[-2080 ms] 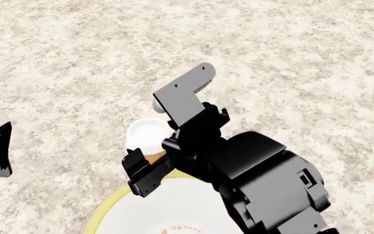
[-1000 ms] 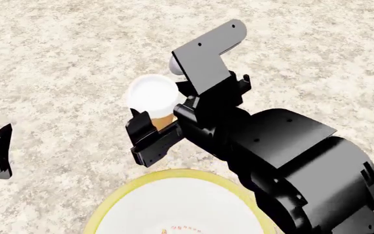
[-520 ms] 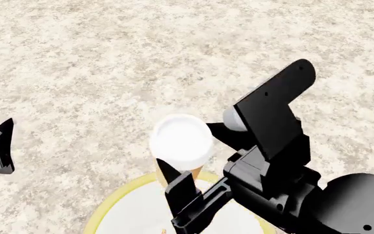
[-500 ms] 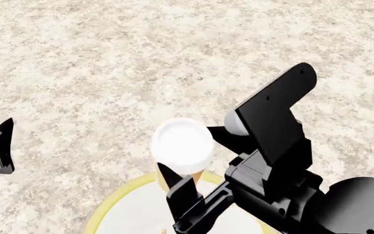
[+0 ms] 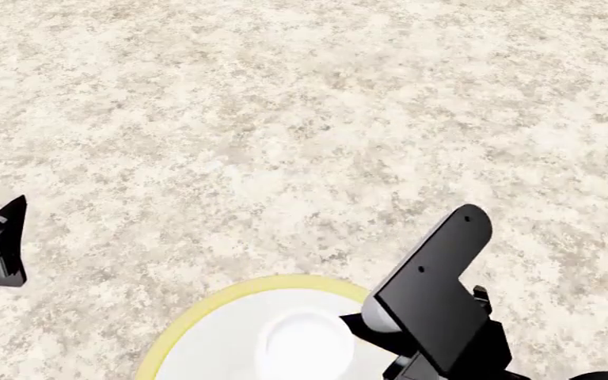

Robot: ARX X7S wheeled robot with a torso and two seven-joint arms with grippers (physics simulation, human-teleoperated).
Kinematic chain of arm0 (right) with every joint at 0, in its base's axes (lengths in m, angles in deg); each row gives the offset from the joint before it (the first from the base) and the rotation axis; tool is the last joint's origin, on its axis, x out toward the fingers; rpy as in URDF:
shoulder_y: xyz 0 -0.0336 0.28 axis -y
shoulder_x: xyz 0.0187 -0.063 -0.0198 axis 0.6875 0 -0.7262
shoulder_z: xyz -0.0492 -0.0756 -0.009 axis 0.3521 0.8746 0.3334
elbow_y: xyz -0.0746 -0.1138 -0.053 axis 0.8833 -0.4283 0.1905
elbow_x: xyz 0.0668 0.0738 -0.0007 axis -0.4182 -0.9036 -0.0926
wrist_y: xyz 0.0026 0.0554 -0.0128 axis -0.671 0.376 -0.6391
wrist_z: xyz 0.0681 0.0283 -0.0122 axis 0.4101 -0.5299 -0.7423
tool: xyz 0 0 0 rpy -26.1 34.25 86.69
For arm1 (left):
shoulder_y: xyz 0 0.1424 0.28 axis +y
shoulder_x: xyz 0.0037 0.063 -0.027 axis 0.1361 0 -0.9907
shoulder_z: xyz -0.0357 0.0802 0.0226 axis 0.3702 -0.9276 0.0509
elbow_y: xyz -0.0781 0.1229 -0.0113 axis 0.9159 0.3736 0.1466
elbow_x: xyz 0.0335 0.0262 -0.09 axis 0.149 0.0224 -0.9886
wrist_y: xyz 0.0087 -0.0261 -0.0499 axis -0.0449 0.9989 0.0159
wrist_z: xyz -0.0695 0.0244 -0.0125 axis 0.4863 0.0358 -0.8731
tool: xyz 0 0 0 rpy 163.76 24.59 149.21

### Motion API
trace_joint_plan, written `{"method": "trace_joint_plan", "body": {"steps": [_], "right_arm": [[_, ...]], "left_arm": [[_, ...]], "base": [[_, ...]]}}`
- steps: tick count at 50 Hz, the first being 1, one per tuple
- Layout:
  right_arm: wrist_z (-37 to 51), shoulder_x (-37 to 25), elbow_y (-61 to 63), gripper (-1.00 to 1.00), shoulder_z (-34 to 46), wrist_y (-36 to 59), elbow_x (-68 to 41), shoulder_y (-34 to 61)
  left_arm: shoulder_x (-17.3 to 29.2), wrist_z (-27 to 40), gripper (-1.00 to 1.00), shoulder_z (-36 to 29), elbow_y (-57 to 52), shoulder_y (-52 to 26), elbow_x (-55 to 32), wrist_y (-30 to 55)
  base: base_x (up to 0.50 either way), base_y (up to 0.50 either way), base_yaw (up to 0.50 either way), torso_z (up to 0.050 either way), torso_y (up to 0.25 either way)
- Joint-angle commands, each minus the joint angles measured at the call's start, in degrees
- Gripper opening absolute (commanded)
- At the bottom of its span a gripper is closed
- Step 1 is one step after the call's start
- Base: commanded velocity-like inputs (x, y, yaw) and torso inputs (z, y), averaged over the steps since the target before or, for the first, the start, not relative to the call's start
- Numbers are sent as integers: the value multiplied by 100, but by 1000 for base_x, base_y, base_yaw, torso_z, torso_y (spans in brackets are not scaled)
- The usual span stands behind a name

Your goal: Place the cup inside the bowl on the dining table and move the bowl to any counter.

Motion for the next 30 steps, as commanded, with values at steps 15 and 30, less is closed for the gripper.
{"method": "trace_joint_plan", "body": {"steps": [15,30], "right_arm": [[-136,-58,130,-100,287,-2,134,-120],[-7,-23,99,100,178,-101,96,3]], "left_arm": [[35,-5,100,-9,-18,35,-76,31],[-11,3,100,-80,16,23,-46,18]], "base": [[0,0,0,0,0],[0,0,0,0,0]]}}
